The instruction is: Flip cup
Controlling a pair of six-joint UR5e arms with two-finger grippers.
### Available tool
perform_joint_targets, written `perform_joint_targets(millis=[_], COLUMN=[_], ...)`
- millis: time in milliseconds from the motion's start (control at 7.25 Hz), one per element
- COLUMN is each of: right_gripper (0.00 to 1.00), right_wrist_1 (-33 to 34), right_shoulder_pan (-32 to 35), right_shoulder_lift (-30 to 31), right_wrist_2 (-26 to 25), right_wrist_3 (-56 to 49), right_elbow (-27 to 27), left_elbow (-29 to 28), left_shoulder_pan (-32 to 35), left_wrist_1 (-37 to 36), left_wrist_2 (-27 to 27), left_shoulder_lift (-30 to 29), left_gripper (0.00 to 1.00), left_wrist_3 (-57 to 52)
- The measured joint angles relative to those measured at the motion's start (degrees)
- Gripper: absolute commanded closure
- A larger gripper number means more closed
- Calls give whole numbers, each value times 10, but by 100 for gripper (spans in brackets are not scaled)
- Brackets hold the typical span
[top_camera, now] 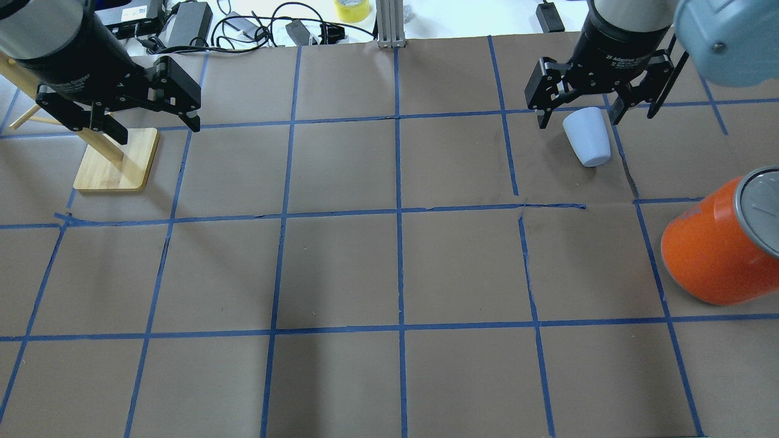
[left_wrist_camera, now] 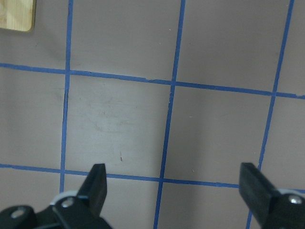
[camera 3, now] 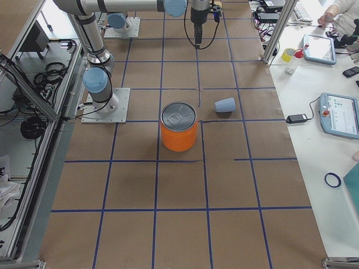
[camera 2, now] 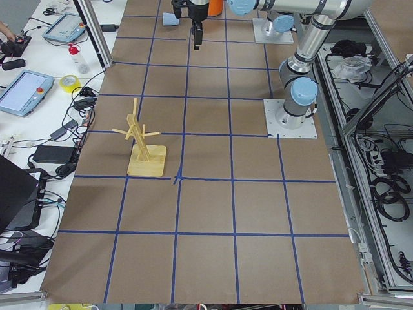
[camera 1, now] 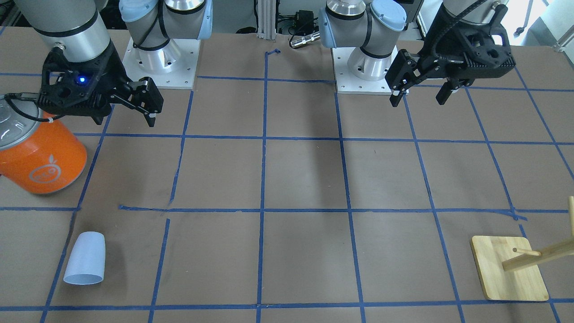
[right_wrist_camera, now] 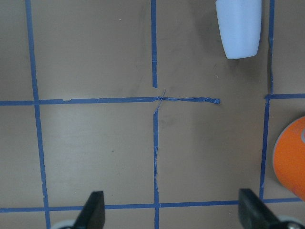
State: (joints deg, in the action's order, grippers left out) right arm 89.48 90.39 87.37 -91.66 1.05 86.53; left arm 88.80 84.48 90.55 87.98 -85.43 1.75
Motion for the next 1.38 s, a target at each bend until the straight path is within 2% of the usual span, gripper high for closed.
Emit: perform_joint_targets(millis=[414,690,966,1379], right_gripper=[0,0,0,0], right_wrist_1=[7,19,73,210], right_shoulder_pan=[-16,-50,-101,-135], right_shoulder_lift=[-5,-24,-73,-188], right_wrist_2=[-9,-14,-13,-6], right_wrist_3=[-6,-22,-79,-161], right_elbow=[1,3,5,5], left_elbow=[1,1,1,1], left_shoulder_pan=[1,1,1,1], left_wrist_1=[3,4,4,4], left_wrist_2=[1,1,2,2], left_shoulder_lift=[0,0,1,2], left_gripper=[0,0,0,0], left_wrist_3=[-49,-55,-55,-55])
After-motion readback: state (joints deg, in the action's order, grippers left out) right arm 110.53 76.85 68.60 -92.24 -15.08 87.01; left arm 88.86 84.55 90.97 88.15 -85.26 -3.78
